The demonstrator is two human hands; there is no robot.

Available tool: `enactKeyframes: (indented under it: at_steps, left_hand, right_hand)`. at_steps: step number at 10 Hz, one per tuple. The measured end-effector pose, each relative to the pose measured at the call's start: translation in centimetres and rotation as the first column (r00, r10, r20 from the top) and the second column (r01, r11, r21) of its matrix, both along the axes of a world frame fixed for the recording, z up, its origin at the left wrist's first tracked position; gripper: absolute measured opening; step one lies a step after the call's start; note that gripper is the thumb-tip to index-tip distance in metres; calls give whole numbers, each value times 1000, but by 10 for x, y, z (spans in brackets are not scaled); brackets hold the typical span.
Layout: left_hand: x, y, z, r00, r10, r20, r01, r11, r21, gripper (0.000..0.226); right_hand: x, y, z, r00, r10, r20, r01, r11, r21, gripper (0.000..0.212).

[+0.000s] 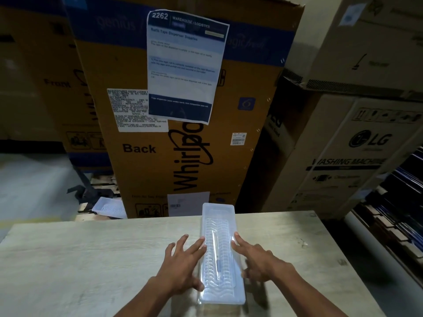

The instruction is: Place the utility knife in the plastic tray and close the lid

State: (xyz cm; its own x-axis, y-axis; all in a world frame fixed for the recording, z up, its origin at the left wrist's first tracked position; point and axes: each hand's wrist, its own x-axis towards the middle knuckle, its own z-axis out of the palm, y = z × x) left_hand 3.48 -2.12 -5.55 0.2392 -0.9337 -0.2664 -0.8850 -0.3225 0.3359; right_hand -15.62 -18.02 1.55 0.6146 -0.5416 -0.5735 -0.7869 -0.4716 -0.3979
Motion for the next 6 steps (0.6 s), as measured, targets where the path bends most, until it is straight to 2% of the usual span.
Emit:
enactKeyframes:
  at_steps: [1, 2, 3, 4, 5, 6]
  left_hand:
    - [-3, 0, 8, 999, 15, -33, -14, 1000, 8, 104]
    - [-6, 4, 12, 998, 26, -49, -27, 999, -17, 101]
    - [-9, 10, 18, 998, 21, -58, -24, 998, -49, 93]
    - [-14, 17, 26, 999, -48, 7, 49, 999, -25, 79]
    - [-21, 28, 42, 967, -138, 214, 174, 972, -158, 50]
    - [-22, 34, 61, 927, -49, 372, 192, 913, -359, 21]
  right_hand:
    - [-3, 7, -6, 994, 105, 6, -103, 982, -160, 79]
    - [-9, 10, -5, 971, 232, -66, -239, 892, -383, 81]
    - [-16, 16, -5, 978, 206, 30, -173, 887, -427, 67]
    - [-24, 29, -5, 975, 152, 165, -70, 906, -418, 53]
    - [-29, 41, 1, 953, 91, 288, 26, 925, -378, 43]
    - [-30, 42, 21, 898, 118, 424, 153, 818, -554, 33]
